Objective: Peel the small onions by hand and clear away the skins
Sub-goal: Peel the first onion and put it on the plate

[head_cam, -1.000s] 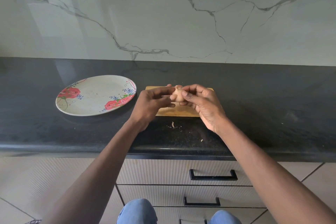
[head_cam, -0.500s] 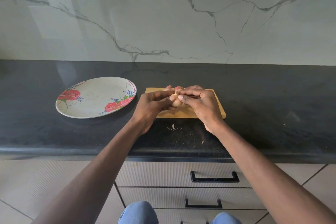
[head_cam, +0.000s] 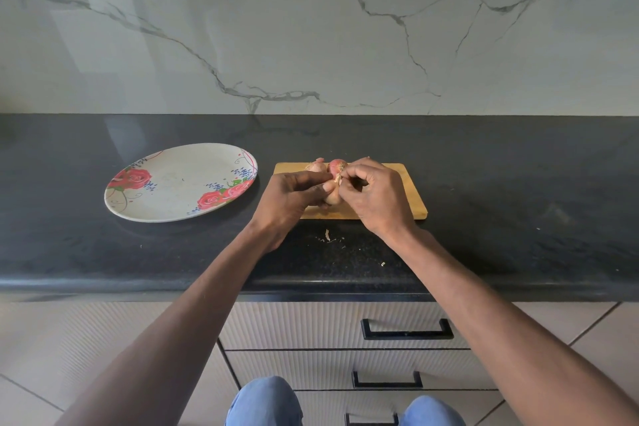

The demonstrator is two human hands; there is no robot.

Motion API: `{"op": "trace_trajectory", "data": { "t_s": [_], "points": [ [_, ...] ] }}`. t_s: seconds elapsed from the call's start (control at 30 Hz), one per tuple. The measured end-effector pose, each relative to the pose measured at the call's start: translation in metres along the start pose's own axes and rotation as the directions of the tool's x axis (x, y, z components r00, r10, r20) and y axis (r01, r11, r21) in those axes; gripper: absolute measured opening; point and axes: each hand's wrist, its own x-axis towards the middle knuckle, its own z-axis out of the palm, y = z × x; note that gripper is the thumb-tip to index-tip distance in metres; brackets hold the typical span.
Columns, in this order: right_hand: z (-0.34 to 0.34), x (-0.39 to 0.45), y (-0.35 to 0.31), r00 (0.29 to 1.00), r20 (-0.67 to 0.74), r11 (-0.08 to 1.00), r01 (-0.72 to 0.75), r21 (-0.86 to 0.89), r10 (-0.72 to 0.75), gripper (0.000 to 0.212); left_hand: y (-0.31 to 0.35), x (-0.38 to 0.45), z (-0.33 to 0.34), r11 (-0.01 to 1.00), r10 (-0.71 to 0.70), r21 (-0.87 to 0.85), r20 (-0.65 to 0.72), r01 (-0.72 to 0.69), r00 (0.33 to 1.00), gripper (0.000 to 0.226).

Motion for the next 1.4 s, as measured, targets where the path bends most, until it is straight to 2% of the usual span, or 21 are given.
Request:
{"op": "trace_trajectory", "data": {
  "t_s": [0.1,0.2,0.27,0.37,0.43,0.57,0.67,0.73,0.8,0.97,1.13,1.27,1.4],
  "points": [
    [0.002,-0.001,0.000,1.000,-0.006,1.000,-0.009,0.000,0.009,0.009,-0.003,0.001,-0.003,0.999,-0.010,-0.039,0.025,0.011,1.000,0.021],
    [0.003,0.000,0.000,0.997,-0.009,0.996,-0.082,0.045,0.082,0.007,-0.004,0.004,-0.006,0.996,-0.062,-0.062,0.042,0.065,0.997,0.024],
    [0.002,0.000,-0.001,0.991,0.002,0.986,-0.135,0.095,0.136,0.007,-0.004,0.005,-0.007,0.996,-0.074,-0.045,0.024,0.075,0.997,0.032],
    [0.000,0.001,-0.003,0.975,0.055,0.963,-0.223,0.149,0.217,0.007,-0.001,0.003,-0.006,0.988,-0.066,-0.142,-0.032,0.061,0.997,0.043],
    [-0.001,0.001,-0.005,0.963,0.079,0.946,-0.269,0.180,0.259,0.009,0.001,0.002,-0.005,0.983,-0.066,-0.173,-0.044,0.058,0.997,0.040],
    [-0.002,0.002,-0.008,0.941,0.110,0.911,-0.337,0.236,0.320,0.012,-0.002,0.004,-0.006,0.990,-0.076,-0.125,-0.053,0.069,0.996,0.033],
    [-0.003,0.002,-0.010,0.929,0.121,0.884,-0.371,0.284,0.350,0.014,-0.003,0.004,-0.006,0.991,-0.091,-0.102,-0.066,0.084,0.994,0.039],
    [-0.005,0.003,-0.012,0.922,0.132,0.869,-0.388,0.308,0.365,0.016,-0.002,0.004,-0.005,0.990,-0.096,-0.107,-0.070,0.088,0.993,0.032],
    [-0.005,0.003,-0.014,0.915,0.149,0.852,-0.404,0.332,0.375,0.018,-0.002,0.004,-0.005,0.986,-0.109,-0.136,-0.062,0.100,0.992,0.022],
    [-0.004,0.003,-0.015,0.900,0.161,0.823,-0.436,0.364,0.405,0.020,0.000,0.004,-0.005,0.958,-0.150,-0.249,-0.015,0.142,0.989,0.020],
    [-0.005,0.000,-0.009,0.916,0.114,0.878,-0.402,0.259,0.386,0.010,0.003,0.005,-0.007,0.940,-0.162,-0.310,-0.044,0.141,0.986,0.024],
    [-0.006,-0.006,-0.007,0.971,0.060,0.968,-0.237,0.078,0.233,0.017,0.004,0.006,-0.009,0.923,-0.170,-0.356,-0.034,0.147,0.985,0.025],
    [-0.002,-0.008,-0.001,0.995,0.049,0.996,-0.087,-0.030,0.088,0.021,0.005,0.006,-0.010,0.929,-0.174,-0.337,-0.037,0.151,0.984,0.028]
  ]
}}
